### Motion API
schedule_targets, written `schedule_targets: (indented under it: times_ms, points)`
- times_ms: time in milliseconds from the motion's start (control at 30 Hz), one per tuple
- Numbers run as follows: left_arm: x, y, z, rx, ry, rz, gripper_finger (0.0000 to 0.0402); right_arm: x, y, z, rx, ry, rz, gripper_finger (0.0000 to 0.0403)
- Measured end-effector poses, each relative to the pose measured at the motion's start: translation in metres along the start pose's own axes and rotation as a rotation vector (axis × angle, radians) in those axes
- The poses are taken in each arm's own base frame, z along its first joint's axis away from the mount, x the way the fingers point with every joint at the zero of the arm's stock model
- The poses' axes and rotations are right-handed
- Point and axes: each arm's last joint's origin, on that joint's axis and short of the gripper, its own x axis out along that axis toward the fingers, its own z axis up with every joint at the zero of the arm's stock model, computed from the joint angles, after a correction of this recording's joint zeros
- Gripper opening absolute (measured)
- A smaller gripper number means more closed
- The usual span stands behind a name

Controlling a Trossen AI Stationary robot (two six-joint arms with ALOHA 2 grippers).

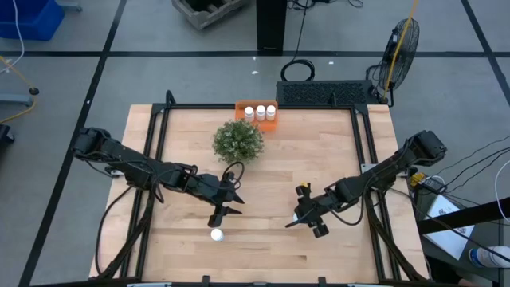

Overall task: Pick and place pill bottles into a basket
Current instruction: Put the white pill bottle into the orange bin

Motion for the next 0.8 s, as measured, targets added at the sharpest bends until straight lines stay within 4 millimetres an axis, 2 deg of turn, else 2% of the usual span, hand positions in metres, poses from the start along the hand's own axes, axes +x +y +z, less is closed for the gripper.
schedule_targets:
  times_ms: [67, 167, 333, 567, 700, 800]
  points:
    - [0.000, 0.000, 0.000, 0.000, 0.000, 0.000, 0.0173, 0.000, -0.003, 0.001, -0.001, 0.002, -0.004, 0.0147]
    - [0.000, 0.000, 0.000, -0.001, 0.000, 0.000, 0.0173, -0.009, -0.009, 0.008, -0.022, 0.029, -0.021, 0.0147]
    - [0.000, 0.000, 0.000, -0.001, 0.000, 0.000, 0.0173, -0.046, -0.037, 0.033, -0.010, 0.059, -0.076, 0.0147]
    - [0.000, 0.000, 0.000, 0.005, 0.000, 0.000, 0.0173, -0.107, -0.104, 0.071, -0.041, -0.015, -0.217, 0.0147]
    - [0.000, 0.000, 0.000, 0.004, 0.001, 0.000, 0.0173, -0.143, -0.149, 0.080, -0.049, -0.097, -0.312, 0.0147]
    - [0.000, 0.000, 0.000, 0.000, 0.001, -0.001, 0.0173, -0.168, -0.181, 0.080, -0.018, -0.149, -0.365, 0.0147]
